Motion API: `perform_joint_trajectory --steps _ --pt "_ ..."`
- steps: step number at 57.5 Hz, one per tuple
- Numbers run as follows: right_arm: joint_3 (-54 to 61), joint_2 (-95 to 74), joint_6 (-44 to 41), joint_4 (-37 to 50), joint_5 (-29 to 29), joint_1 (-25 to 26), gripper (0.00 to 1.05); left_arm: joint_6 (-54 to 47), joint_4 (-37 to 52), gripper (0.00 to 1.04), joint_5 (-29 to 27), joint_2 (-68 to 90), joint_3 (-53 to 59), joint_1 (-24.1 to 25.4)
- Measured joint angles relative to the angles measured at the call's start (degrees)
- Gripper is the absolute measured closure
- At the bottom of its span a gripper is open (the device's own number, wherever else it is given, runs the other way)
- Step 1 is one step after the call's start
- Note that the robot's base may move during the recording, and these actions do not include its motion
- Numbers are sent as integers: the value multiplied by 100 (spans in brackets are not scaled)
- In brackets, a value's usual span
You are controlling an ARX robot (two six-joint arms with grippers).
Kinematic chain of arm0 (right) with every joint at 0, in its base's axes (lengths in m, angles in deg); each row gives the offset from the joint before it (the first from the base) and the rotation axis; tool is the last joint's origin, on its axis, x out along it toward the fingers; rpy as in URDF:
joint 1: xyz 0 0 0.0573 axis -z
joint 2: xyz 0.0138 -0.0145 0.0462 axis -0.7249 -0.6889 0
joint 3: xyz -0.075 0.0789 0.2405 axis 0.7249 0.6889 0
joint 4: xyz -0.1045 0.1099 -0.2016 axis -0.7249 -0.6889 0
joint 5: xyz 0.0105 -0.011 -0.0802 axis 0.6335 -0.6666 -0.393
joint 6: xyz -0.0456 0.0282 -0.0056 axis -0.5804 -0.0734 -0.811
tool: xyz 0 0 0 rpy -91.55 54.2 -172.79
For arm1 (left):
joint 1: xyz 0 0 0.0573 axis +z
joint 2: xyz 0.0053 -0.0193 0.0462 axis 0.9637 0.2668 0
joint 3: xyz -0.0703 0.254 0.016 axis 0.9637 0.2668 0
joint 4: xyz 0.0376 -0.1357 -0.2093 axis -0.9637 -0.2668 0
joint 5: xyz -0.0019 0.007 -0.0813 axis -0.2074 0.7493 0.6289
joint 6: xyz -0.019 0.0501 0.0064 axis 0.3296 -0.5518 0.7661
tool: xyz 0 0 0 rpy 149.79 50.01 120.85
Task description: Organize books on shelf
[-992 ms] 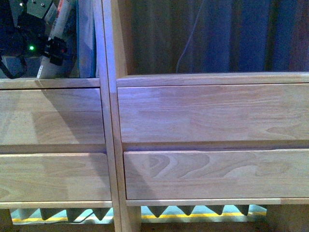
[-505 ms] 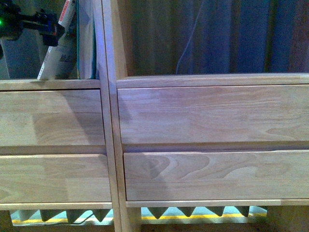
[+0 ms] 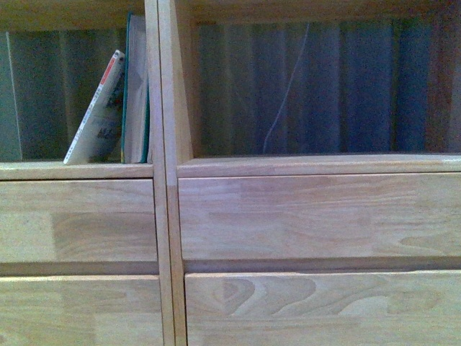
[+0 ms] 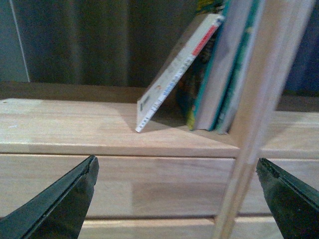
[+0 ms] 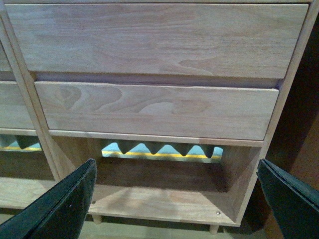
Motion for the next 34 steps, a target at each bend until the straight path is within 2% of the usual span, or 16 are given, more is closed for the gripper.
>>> perform_joint_trajectory --steps 6,11,15,20,34 --pt "0 -2 0 0 0 0 7 138 -457 8 87 -1419 1038 28" --pt "0 -2 0 0 2 0 7 -160 -1711 23 -997 -2758 1856 -162" --pt "0 0 0 0 0 0 7 -269 -1943 35 -1657 -3600 2533 -527" --pt "0 0 0 0 2 0 7 -358 -1794 52 -1711 -4089 3016 -765" --pt "0 0 0 0 0 0 7 -407 -1515 95 -1779 -4621 3932 -787"
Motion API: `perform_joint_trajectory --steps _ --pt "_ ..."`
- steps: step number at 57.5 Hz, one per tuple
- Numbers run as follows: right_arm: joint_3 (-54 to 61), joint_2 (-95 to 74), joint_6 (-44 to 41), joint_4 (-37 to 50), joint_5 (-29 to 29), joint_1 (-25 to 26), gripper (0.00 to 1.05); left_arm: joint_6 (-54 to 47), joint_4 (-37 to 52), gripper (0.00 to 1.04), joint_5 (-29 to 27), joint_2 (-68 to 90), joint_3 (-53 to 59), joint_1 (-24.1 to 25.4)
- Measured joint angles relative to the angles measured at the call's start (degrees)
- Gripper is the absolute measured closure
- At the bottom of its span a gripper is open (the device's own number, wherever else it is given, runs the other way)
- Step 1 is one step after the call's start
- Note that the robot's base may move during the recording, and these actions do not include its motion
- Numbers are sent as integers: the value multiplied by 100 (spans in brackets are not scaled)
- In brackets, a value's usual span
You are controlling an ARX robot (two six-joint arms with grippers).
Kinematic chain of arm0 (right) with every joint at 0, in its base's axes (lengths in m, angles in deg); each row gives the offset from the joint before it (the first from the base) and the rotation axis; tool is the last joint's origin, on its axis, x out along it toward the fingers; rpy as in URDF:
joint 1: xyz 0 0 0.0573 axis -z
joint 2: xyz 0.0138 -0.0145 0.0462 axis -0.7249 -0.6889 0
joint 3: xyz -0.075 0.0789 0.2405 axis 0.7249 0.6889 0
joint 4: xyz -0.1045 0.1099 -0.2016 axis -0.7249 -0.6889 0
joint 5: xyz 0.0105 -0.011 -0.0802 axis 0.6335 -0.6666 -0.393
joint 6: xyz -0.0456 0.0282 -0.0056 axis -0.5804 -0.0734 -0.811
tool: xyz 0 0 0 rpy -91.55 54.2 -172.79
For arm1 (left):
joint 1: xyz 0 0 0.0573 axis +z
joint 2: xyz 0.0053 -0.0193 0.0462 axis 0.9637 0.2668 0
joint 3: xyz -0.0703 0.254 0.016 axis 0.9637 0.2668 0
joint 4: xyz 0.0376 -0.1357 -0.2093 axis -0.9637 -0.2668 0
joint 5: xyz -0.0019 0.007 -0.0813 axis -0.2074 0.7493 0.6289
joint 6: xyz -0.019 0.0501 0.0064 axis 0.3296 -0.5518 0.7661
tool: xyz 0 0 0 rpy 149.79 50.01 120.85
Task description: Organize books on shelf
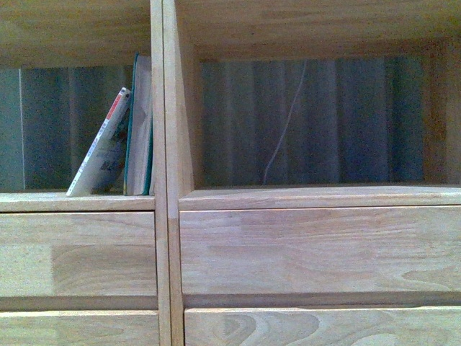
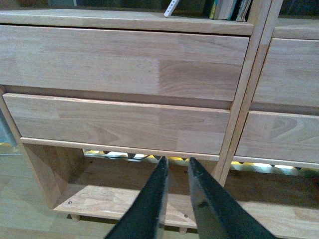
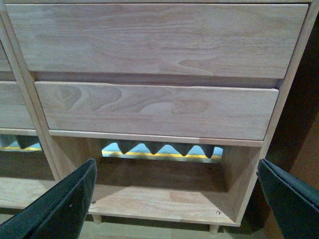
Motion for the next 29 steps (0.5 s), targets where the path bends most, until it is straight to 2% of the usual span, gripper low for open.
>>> perform_joint_trajectory --steps 3,29 --pt "0 0 0 0 0 0 7 0 48 102 2 -118 151 0" --pt "0 0 0 0 0 0 7 -17 90 102 0 -909 940 -2"
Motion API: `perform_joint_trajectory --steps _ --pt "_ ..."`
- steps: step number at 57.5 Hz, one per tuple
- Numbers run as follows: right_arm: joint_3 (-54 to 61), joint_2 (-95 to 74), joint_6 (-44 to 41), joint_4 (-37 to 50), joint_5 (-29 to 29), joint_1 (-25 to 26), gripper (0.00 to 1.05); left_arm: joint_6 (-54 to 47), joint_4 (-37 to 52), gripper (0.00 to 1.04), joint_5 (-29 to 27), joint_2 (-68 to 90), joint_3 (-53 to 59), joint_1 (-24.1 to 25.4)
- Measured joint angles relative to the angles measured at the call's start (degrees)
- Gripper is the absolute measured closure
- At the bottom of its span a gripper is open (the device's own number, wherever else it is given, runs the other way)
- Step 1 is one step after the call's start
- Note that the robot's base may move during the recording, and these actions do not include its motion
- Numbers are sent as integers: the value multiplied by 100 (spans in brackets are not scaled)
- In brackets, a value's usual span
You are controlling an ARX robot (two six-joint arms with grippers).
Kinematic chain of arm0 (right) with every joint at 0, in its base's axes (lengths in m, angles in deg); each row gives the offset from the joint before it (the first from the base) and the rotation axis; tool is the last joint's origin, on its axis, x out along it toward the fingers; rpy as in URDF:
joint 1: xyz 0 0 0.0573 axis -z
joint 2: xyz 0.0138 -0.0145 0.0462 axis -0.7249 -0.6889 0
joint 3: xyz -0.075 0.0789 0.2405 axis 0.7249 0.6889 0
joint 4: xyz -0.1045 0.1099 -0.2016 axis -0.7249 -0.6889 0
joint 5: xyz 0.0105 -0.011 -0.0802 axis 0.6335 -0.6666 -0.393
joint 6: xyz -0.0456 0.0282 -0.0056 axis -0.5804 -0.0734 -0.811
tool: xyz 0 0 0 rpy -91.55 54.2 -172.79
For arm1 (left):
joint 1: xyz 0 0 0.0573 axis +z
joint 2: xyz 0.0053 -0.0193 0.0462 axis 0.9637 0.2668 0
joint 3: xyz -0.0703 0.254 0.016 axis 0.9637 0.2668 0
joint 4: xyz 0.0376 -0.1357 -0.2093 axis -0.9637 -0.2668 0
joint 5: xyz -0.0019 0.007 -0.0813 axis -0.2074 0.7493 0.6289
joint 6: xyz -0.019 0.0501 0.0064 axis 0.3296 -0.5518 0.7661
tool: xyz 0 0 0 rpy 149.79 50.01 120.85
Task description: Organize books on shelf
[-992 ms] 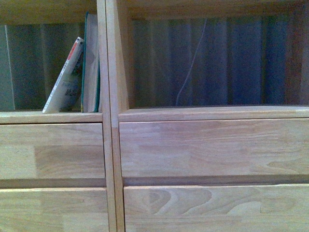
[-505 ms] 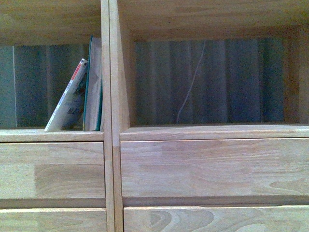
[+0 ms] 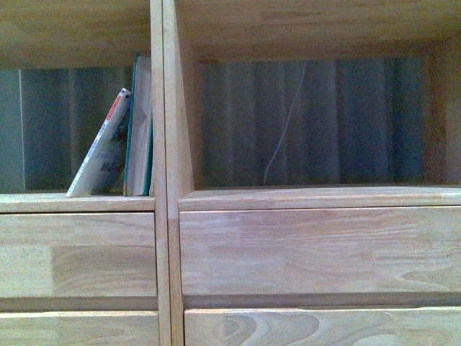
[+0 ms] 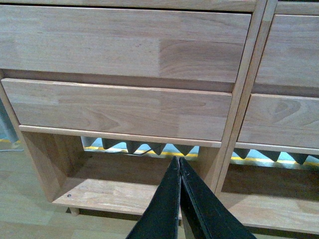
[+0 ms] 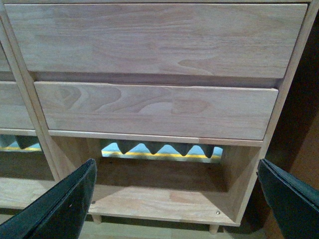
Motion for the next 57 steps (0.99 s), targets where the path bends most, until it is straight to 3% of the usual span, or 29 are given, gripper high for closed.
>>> perform_joint_trajectory --steps 11,16,47,57 --pt "0 -2 0 0 0 0 7 -2 -94 102 -2 -256 168 0" --pt "0 -2 0 0 -2 0 7 -4 -824 102 -7 -898 223 -2" --pt "0 0 0 0 0 0 7 -7 -868 102 -15 -1351 479 -7" --pt "0 0 0 0 2 0 7 -7 -868 70 -13 -1351 479 -7"
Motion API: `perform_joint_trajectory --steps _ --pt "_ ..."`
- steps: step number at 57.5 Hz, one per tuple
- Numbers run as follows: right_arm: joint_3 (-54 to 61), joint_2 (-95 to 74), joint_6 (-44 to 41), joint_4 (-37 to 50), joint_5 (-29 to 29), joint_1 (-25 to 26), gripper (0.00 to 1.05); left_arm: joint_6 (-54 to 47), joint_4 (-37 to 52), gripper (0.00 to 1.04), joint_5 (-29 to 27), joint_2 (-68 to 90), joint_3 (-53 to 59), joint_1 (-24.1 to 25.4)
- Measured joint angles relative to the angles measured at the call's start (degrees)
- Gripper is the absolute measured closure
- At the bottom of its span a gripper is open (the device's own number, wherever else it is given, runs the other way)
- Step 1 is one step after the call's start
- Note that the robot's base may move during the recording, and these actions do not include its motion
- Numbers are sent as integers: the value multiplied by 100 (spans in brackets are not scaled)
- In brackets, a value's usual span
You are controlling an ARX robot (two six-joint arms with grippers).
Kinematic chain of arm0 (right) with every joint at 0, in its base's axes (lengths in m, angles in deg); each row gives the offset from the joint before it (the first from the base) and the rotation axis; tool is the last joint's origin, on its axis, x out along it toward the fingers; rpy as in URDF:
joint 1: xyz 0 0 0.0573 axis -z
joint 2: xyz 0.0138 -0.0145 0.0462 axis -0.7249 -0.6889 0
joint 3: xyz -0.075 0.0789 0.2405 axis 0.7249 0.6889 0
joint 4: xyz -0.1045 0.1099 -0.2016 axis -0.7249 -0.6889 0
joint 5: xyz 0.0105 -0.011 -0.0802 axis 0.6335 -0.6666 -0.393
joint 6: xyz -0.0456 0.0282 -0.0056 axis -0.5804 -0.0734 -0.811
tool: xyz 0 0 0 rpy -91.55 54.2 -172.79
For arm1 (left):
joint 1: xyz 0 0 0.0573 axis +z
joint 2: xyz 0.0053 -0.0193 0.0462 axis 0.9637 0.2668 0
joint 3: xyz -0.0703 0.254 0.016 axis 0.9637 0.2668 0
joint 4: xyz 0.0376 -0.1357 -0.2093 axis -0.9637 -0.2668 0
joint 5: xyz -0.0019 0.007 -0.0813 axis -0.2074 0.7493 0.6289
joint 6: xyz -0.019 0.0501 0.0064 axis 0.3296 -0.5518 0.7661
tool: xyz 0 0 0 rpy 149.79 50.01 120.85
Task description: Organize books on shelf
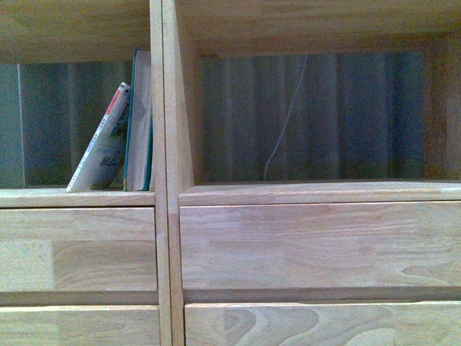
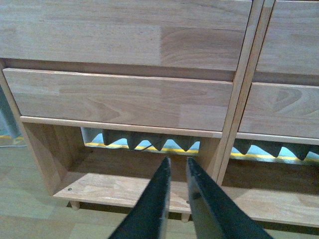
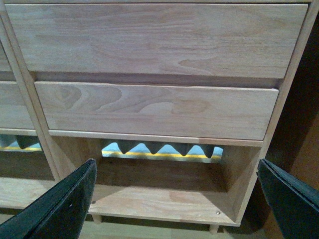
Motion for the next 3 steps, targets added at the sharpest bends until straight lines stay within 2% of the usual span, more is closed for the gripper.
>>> perform_joint_trajectory --steps 3 --pt "0 0 0 0 -2 0 7 0 0 62 0 0 0 0"
